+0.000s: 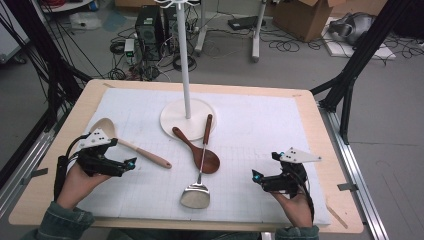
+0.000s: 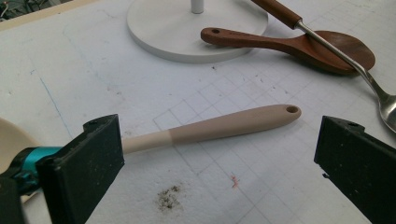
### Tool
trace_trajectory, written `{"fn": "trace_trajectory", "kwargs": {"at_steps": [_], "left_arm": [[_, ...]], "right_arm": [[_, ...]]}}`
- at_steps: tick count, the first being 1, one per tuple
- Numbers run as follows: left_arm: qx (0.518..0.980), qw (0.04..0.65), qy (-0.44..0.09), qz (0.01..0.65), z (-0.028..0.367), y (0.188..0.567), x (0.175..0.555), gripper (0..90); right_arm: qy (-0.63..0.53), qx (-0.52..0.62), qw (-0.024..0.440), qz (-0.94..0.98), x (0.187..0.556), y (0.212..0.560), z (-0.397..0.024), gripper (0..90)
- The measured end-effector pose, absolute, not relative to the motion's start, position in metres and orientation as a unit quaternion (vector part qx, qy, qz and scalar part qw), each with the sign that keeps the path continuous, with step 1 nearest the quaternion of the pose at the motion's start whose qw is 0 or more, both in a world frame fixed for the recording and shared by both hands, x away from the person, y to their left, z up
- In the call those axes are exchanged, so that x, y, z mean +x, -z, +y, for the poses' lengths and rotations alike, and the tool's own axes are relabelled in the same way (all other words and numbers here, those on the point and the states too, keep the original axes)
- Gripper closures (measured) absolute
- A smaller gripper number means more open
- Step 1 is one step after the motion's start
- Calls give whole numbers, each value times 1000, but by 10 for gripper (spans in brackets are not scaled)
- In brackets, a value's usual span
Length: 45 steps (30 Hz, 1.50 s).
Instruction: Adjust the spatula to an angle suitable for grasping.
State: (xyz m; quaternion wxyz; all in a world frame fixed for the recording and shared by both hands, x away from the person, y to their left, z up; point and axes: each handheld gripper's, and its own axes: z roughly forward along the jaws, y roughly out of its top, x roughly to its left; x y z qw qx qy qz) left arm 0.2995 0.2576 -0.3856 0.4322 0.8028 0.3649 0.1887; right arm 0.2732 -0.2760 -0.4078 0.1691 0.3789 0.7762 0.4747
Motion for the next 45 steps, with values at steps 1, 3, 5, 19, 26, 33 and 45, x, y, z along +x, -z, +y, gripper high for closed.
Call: {"fn": "trace_trajectory", "kwargs": {"at_steps": [1, 3, 5, 19, 26, 33, 45], "left_arm": [[803, 432, -189, 365, 258, 386, 300, 18], [803, 430, -189, 366, 258, 386, 300, 17], [803, 431, -189, 366, 258, 387, 300, 17], [800, 435, -186, 370, 259, 390, 301, 17], [800, 436, -186, 368, 259, 389, 301, 17], [797, 439, -186, 371, 261, 388, 300, 17], [795, 441, -189, 372, 263, 386, 301, 18]], "right_arm": [[-475, 379, 169, 776, 273, 408, -276, 6], [-476, 374, 165, 779, 274, 409, -276, 6], [-475, 371, 163, 781, 274, 410, -276, 7], [-473, 366, 156, 786, 279, 411, -269, 7], [-469, 356, 147, 795, 286, 406, -262, 7], [-464, 349, 141, 801, 294, 400, -254, 8], [-457, 331, 131, 815, 317, 382, -234, 139]]}}
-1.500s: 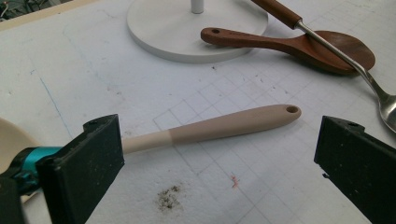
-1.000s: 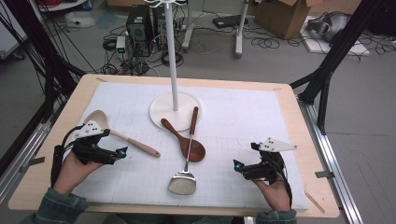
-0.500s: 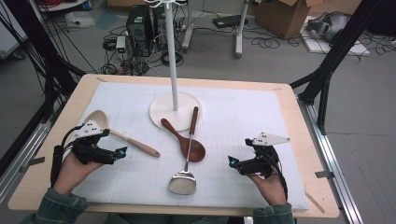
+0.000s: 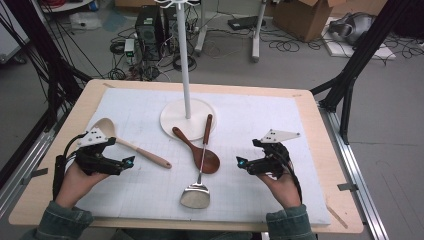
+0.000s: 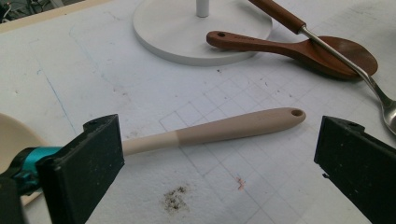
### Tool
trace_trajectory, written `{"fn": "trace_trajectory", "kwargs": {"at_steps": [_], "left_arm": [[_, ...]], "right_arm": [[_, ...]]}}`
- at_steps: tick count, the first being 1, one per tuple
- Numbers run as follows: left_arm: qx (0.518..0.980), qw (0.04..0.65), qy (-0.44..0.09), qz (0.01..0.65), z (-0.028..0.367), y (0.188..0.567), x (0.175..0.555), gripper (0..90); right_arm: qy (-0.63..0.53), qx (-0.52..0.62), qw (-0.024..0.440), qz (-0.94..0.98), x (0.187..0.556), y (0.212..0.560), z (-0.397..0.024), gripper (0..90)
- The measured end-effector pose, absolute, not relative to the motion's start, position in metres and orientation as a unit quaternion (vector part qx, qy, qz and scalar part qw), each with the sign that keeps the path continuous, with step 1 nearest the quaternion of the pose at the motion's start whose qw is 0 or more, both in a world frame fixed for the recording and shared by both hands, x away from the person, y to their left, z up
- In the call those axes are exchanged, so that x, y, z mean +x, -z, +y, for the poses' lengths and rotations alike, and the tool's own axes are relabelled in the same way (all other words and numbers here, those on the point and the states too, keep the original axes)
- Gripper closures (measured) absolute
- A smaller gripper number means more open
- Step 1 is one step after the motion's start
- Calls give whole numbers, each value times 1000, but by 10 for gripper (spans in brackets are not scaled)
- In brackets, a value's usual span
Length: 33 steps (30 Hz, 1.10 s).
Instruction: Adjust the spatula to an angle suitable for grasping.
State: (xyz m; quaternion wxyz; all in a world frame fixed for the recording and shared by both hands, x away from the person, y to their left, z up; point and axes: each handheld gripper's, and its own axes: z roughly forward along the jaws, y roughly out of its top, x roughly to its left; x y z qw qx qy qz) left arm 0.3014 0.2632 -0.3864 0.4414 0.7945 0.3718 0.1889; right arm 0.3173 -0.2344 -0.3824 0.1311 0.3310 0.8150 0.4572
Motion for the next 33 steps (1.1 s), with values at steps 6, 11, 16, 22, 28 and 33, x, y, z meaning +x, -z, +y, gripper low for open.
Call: {"fn": "trace_trajectory", "kwargs": {"at_steps": [6, 11, 16, 22, 28, 33], "left_arm": [[794, 444, -184, 372, 261, 387, 303, 17], [797, 443, -185, 368, 261, 387, 303, 17], [794, 444, -186, 371, 261, 387, 303, 17], [798, 440, -186, 367, 261, 387, 304, 18], [797, 441, -186, 369, 262, 387, 304, 17], [795, 443, -187, 369, 263, 386, 304, 17]], "right_arm": [[-450, 328, 123, 822, 327, 381, -226, 152], [-447, 325, 109, 826, 337, 378, -217, 221], [-444, 318, 97, 832, 348, 379, -209, 342], [-425, 292, 87, 852, 364, 385, -191, 605], [-419, 263, 58, 867, 375, 387, -173, 807], [-422, 260, 36, 868, 387, 392, -165, 892]]}}
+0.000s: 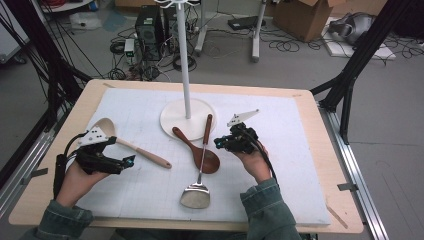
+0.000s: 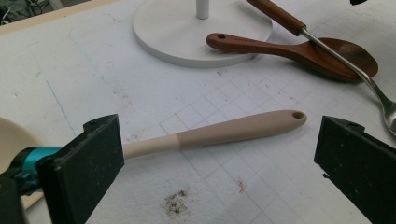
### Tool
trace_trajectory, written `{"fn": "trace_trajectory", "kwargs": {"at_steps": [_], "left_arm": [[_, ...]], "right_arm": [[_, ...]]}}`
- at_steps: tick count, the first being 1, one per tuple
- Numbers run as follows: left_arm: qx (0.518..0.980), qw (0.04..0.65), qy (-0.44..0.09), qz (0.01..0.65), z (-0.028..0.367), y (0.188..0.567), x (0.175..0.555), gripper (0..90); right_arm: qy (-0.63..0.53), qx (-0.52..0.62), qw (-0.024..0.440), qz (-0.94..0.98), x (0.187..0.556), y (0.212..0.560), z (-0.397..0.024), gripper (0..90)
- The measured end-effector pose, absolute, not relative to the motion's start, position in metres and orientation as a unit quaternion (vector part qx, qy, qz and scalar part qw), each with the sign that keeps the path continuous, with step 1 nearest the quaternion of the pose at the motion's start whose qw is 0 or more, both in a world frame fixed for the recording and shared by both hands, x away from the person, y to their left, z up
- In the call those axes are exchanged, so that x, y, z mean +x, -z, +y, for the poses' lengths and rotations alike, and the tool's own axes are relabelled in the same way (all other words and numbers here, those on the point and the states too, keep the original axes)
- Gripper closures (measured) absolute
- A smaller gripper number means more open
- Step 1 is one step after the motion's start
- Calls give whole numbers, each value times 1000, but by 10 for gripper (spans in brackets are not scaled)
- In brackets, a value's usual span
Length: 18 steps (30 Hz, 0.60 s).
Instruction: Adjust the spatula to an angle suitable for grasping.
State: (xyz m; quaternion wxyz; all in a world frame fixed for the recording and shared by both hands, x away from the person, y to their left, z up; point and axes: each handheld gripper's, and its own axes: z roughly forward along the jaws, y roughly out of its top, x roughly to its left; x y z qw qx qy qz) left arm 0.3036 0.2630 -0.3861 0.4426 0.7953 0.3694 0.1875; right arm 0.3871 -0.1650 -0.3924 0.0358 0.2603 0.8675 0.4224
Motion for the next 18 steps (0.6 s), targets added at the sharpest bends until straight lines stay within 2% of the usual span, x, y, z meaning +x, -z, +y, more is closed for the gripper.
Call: {"fn": "trace_trajectory", "kwargs": {"at_steps": [18], "left_arm": [[796, 441, -188, 369, 263, 386, 304, 17]], "right_arm": [[-414, 266, 32, 870, 418, 401, -120, 888]]}}
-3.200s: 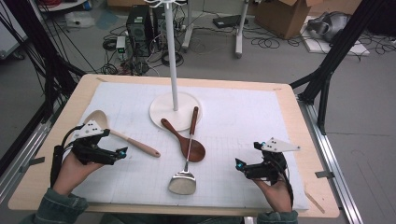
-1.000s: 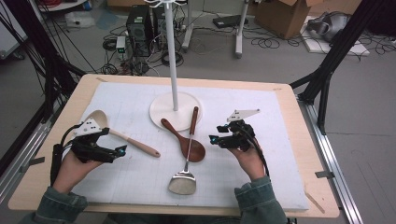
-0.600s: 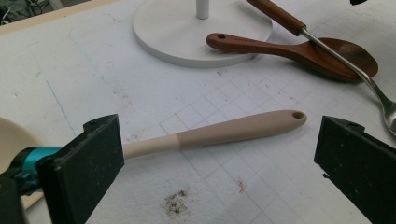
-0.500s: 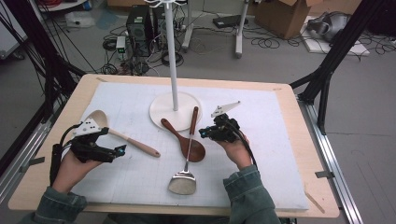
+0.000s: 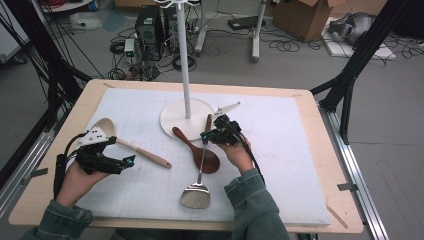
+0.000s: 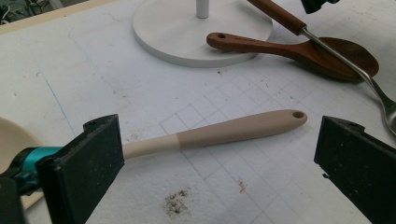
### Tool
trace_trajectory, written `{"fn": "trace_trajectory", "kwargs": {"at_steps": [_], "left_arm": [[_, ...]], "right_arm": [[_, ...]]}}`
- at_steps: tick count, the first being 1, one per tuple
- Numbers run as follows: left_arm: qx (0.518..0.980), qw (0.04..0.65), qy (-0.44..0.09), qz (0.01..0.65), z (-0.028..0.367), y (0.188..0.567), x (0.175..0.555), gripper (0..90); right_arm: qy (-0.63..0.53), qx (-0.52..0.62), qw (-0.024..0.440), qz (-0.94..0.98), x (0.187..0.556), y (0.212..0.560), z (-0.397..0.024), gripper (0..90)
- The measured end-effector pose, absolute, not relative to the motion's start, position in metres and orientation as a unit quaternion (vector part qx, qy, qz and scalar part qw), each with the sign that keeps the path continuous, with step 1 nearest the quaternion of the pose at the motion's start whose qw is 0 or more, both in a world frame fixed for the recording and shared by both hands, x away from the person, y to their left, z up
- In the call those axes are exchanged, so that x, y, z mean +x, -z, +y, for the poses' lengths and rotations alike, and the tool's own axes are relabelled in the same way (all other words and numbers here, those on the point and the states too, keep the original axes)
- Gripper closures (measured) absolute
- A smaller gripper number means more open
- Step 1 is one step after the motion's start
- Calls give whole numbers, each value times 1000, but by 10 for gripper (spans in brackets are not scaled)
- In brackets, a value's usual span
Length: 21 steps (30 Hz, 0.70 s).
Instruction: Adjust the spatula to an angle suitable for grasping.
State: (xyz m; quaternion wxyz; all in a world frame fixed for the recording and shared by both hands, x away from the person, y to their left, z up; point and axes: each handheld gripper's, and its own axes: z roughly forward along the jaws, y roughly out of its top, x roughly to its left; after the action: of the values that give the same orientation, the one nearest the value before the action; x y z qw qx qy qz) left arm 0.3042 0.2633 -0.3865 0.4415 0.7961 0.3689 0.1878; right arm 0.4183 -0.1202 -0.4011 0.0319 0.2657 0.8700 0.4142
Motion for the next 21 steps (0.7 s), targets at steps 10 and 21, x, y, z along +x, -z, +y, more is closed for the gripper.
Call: {"fn": "trace_trajectory", "kwargs": {"at_steps": [10, 21], "left_arm": [[794, 443, -189, 371, 266, 386, 304, 17], [795, 443, -188, 369, 264, 387, 304, 17]], "right_arm": [[-387, 284, 38, 876, 433, 413, -106, 891], [-374, 300, 41, 877, 433, 413, -117, 895]]}}
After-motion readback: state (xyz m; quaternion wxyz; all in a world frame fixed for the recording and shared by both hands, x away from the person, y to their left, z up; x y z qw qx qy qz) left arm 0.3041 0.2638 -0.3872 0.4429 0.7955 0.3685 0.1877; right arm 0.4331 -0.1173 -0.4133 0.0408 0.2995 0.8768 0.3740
